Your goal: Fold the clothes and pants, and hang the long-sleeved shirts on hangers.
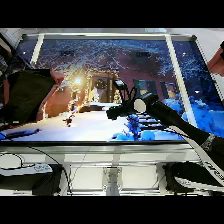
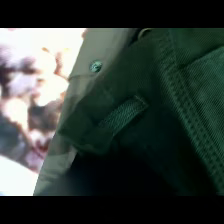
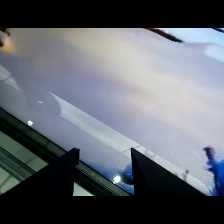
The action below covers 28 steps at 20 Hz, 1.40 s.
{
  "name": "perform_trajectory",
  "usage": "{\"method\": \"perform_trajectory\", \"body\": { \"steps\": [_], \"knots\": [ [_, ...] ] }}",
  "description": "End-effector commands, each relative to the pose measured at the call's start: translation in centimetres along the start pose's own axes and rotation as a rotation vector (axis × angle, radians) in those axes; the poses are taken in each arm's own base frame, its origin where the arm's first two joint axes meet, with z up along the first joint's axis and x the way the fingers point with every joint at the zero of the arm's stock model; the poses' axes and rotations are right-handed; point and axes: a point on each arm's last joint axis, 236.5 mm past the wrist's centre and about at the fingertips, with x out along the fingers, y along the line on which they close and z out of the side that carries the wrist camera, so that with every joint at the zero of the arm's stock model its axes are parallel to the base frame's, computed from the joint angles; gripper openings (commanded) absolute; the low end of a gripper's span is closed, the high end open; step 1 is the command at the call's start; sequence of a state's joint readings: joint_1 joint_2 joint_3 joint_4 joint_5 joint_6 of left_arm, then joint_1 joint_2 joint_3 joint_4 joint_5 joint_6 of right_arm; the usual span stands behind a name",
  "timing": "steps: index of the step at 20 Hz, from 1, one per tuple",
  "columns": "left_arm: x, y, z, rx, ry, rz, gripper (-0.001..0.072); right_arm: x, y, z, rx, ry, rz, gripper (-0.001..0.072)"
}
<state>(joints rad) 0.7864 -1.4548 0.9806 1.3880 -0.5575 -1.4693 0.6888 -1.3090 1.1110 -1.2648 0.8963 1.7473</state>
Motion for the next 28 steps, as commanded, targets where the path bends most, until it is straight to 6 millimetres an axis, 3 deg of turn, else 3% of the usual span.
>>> {"method": "perform_trajectory", "body": {
  "steps": [1, 4, 7, 8, 10, 12, 14, 16, 19, 22, 24, 26, 28],
  "knots": [
    [-0.4, -0.2, 1.9, -0.021, -0.05, -0.007, 0.0027, 0.0, 0.2, 0.2, 0.008, -0.008, 0.01, 0.038],
    [-4.5, -1.7, 6.7, 0.017, -0.184, -0.025, 0.0027, 0.0, 0.3, 1.0, 0.008, -0.04, 0.015, 0.038],
    [-12.6, -5.0, 13.3, 0.088, -0.4, -0.064, 0.0025, -0.1, 0.2, 1.4, 0.002, -0.056, 0.01, 0.038],
    [-16.4, -6.7, 15.4, 0.112, -0.482, -0.088, 0.0024, -0.2, -0.2, 1.6, -0.011, -0.062, -0.006, 0.0379],
    [-23.7, -11.4, 17.5, 0.154, -0.594, -0.185, 0.0024, -1.2, -1.1, 3.2, -0.063, -0.103, -0.057, 0.0379],
    [-30.5, -18.6, 17.2, 0.245, -0.65, -0.387, 0.0023, -3.4, -2.0, 5.8, -0.079, -0.15, -0.085, 0.0379],
    [-36.9, -27.2, 14.9, 0.339, -0.649, -0.679, 0.0022, -6.0, -3.9, 7.0, -0.126, -0.133, -0.137, 0.0378],
    [-41.6, -34.2, 11.1, 0.445, -0.577, -0.914, 0.0022, -9.0, -6.7, 7.0, -0.187, -0.094, -0.215, 0.0365],
    [-43.3, -41.6, 3.9, 0.636, -0.341, -1.092, 0.0022, -14.1, -11.0, 6.6, -0.149, -0.117, -0.32, 0.0365],
    [-42.2, -46.4, -2.9, 0.754, -0.052, -1.197, 0.0022, -18.5, -14.4, 4.9, -0.059, -0.156, -0.382, 0.0366],
    [-42.4, -48.8, -6.9, 0.758, 0.123, -1.342, 0.0022, -20.6, -16.3, 3.0, -0.008, -0.156, -0.414, 0.0366],
    [-42.6, -50.0, -9.7, 0.764, 0.251, -1.441, 0.0023, -21.8, -17.7, 0.9, 0.041, -0.148, -0.437, 0.0367],
    [-41.8, -49.8, -11.7, 0.801, 0.344, -1.451, 0.0023, -21.9, -18.9, -1.2, 0.086, -0.129, -0.453, 0.0367]
  ]
}}
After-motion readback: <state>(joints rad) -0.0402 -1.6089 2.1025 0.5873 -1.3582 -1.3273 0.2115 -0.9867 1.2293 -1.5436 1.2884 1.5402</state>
